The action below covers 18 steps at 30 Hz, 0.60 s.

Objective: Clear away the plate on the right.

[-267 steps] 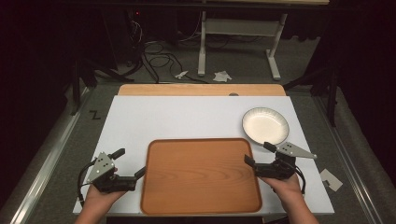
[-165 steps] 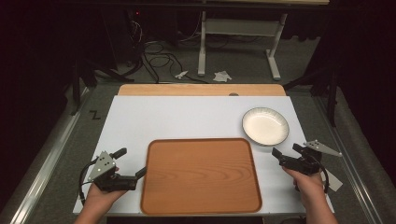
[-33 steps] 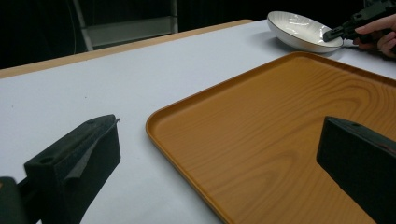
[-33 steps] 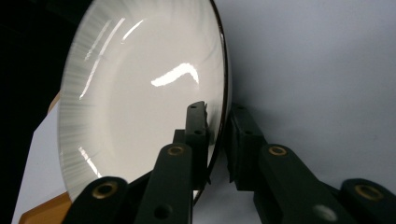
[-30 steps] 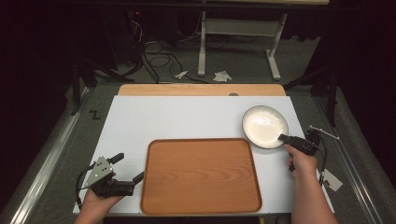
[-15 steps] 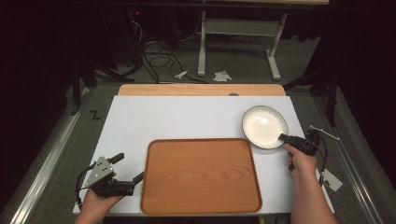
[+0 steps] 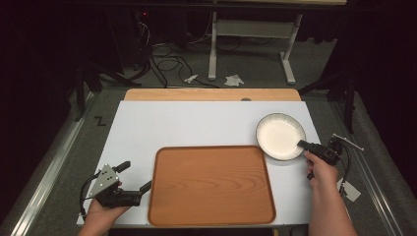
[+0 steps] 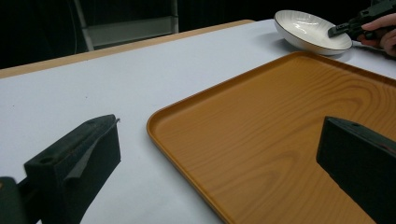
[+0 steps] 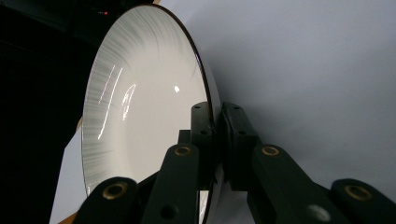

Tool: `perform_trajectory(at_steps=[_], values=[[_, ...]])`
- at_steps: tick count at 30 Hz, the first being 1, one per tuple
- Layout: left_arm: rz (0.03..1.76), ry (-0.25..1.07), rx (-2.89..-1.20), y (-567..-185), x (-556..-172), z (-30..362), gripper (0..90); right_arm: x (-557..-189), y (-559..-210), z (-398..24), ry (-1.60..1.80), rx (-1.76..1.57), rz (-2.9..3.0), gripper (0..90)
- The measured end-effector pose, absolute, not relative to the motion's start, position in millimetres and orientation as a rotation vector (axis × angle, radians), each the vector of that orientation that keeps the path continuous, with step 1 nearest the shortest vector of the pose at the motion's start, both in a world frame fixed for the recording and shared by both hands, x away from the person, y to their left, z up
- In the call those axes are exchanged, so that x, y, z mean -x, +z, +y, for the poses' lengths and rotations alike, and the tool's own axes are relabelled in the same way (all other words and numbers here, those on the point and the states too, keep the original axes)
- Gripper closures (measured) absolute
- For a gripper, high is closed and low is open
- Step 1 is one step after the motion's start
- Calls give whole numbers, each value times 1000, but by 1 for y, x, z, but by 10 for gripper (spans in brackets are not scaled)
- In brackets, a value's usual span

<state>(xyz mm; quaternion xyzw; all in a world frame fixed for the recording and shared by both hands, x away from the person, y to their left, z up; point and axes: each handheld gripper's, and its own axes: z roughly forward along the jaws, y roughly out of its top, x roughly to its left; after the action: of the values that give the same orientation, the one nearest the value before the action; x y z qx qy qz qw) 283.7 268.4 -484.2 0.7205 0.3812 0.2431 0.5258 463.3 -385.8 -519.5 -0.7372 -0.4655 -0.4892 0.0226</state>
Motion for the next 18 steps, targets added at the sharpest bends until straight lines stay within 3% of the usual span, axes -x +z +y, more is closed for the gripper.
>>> perform_trajectory(at_steps=[18], values=[[895,585,-1715,-482,-285,268,6,-454,-499,-381,-1614,2217,-1524,850]])
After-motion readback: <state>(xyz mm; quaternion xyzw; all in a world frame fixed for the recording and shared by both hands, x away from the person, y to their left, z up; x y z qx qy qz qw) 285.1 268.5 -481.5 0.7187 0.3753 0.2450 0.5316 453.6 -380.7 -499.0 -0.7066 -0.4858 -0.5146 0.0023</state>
